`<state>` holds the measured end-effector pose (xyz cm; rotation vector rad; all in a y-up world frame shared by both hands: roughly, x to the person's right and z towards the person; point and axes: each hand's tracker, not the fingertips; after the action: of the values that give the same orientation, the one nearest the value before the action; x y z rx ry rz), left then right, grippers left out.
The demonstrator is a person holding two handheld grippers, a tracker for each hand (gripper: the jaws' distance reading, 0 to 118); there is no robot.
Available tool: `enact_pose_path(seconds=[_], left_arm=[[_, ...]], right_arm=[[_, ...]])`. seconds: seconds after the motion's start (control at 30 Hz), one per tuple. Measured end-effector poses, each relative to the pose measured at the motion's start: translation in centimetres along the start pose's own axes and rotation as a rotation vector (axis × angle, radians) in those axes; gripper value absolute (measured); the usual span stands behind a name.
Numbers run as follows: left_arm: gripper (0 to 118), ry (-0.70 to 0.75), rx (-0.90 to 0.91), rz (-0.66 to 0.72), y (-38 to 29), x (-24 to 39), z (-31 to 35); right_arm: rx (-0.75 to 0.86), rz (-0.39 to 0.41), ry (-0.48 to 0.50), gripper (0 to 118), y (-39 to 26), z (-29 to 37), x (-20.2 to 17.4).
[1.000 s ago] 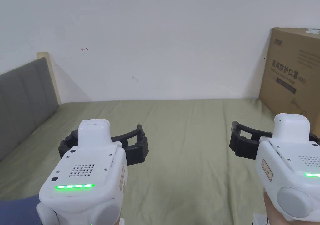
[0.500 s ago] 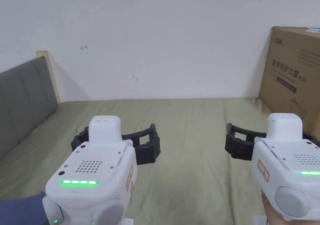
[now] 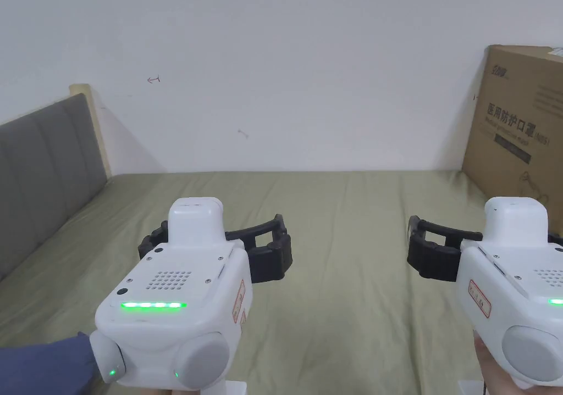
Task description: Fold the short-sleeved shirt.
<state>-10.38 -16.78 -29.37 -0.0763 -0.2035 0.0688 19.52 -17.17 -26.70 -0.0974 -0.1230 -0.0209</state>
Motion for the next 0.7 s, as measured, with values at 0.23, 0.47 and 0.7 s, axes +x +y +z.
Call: enact_pose_path(seconds=[0.23, 0.47, 0.7], left_arm=[[117, 0.002, -0.020, -0.011, -0.3, 0.2, -0.1], [116, 0.005, -0.049, -0.003, -0.7, 1.0, -0.3], [115, -0.042, -0.055, 0.081, -0.8, 1.2, -0.4]], right_arm=[[-0.018, -0.004, -0.002, 118, -0.2, -0.4, -0.2], [-0.038, -0.005, -0.002, 118, -0.4, -0.5, -0.2], [-0.045, -0.011, -0.006, 118, -0.7, -0.5, 0.0]])
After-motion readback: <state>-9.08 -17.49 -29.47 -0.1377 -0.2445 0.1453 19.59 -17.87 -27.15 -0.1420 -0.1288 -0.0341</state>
